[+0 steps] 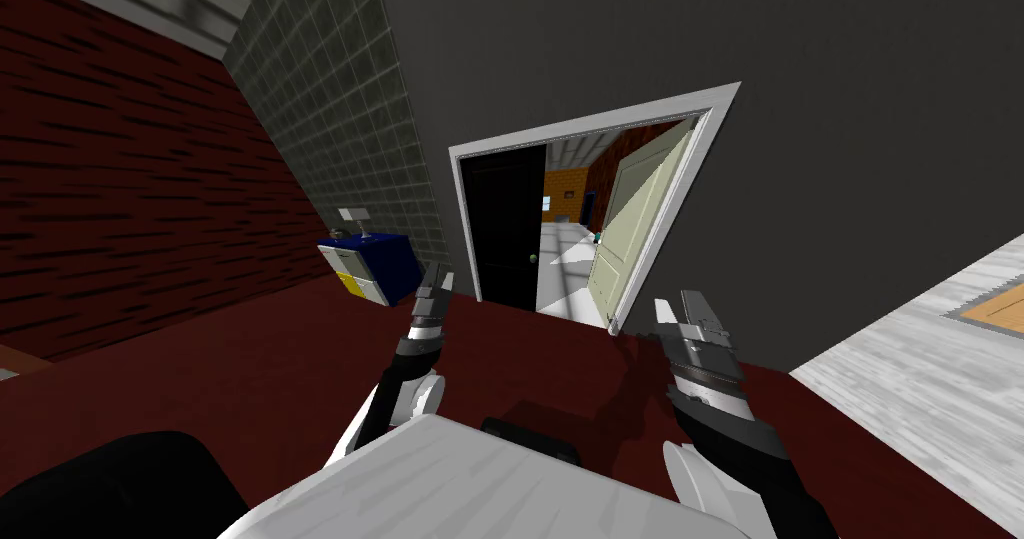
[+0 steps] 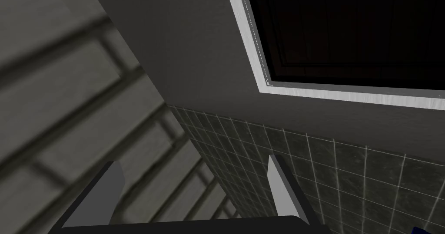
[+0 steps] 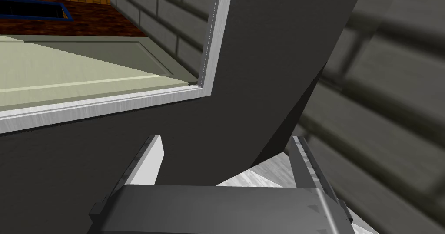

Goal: Push the door open

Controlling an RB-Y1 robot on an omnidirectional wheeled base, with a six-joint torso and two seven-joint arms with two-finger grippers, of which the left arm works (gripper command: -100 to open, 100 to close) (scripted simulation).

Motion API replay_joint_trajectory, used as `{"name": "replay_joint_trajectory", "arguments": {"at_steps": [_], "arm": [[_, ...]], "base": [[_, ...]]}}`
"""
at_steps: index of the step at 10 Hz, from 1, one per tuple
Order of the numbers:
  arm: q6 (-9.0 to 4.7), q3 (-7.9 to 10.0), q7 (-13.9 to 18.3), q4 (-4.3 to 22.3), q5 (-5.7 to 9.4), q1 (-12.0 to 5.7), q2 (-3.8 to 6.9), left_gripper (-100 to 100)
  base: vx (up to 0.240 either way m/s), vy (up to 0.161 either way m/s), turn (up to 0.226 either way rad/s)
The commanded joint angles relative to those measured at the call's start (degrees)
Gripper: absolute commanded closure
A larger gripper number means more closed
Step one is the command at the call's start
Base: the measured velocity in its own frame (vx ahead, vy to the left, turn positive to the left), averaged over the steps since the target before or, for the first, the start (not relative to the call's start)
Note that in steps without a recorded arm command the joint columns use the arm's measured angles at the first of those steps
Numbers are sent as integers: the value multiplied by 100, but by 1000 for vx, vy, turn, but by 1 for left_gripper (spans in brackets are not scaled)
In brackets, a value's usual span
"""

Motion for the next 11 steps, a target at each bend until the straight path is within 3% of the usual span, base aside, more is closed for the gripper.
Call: {"name": "replay_joint_trajectory", "arguments": {"at_steps": [1, 11], "arm": [[-39, 4, -101, 159, -41, -53, 37, -100], [-320, 36, -831, 1301, -334, -433, 224, -100]], "base": [[95, -3, 24], [111, -37, 16]]}}
